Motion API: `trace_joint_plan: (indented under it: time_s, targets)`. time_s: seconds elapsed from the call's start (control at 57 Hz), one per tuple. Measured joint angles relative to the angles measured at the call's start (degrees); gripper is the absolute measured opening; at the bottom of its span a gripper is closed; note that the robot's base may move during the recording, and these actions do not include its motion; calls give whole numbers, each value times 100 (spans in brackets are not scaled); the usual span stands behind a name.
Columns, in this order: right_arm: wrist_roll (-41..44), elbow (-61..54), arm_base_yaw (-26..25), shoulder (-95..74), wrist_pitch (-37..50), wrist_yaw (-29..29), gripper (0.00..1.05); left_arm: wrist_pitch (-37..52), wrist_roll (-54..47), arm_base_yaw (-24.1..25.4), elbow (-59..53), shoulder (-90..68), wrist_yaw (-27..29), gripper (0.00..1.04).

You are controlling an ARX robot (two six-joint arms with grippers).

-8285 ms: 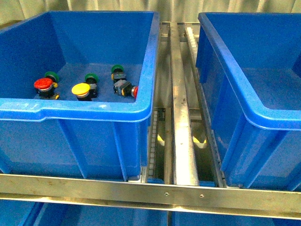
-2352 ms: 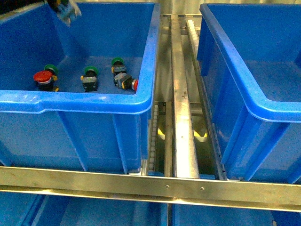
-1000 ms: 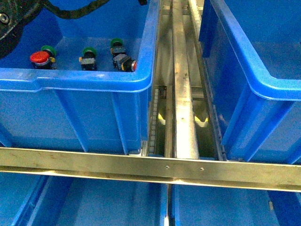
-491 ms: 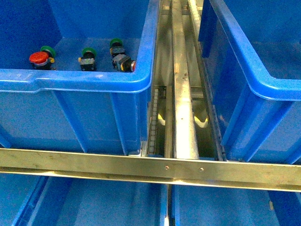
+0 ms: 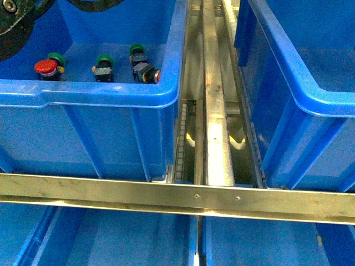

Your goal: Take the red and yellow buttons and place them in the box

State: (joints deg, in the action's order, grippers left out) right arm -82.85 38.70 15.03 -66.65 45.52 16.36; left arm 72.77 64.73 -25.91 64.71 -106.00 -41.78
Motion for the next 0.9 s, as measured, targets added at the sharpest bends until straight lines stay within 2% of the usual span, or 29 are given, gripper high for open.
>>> trace_joint_plan:
  time_s: [0.456,0.895]
  targets:
    - [-20,323,1045,-682,247,256,99,33,7,-87,111,-31,-20,32]
    - [-55,409,1447,-675,76,402,99,72,-9,-87,94,-31,-26,32]
